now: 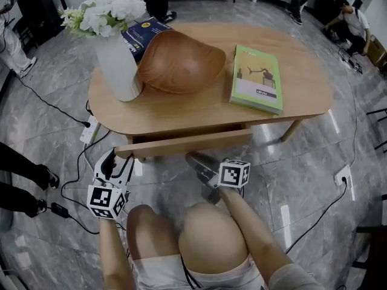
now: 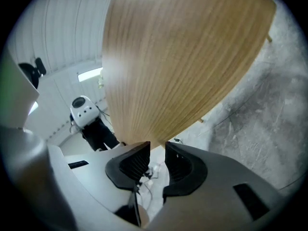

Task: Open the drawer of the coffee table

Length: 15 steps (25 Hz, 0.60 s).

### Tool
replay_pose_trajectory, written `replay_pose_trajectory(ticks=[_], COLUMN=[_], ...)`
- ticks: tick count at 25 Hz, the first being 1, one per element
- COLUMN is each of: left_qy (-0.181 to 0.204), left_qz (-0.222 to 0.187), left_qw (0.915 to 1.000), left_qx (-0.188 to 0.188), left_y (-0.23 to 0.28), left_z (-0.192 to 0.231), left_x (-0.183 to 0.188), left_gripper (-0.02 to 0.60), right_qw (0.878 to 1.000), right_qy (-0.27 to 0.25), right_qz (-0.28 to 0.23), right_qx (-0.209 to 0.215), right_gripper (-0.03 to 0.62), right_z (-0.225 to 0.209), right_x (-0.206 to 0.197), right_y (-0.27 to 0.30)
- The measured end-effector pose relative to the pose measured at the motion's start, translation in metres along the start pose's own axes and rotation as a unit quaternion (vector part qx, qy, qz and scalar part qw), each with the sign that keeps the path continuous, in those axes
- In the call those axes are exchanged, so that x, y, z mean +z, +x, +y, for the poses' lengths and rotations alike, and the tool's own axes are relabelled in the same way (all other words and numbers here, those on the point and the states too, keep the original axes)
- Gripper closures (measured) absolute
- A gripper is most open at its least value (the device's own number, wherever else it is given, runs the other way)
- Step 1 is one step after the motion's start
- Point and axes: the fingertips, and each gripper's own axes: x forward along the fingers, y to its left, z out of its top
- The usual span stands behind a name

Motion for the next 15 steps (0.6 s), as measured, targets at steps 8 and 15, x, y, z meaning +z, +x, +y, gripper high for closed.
replay_pose_trajectory(ticks=[8, 15], left_qy=[0.03, 0.047], left_qz=[0.011, 0.027], left_qw=[0.9995, 0.9985], left_qx=[0.006, 0.005], left_y=[0.0, -0.002], left_z=[0.0, 0.001], left_x=[-0.001, -0.002], left_gripper=[0.358, 0.373], right_qw=[0.906, 0.694], right_qy=[-0.402, -0.685], right_qz=[0.097, 0.185], right_qx=[-0.085, -0.124], right_gripper=[0.488, 0.437], right_z=[0.046, 0.103], right_x=[0.016, 0.066], right_y=[-0.047, -0.054])
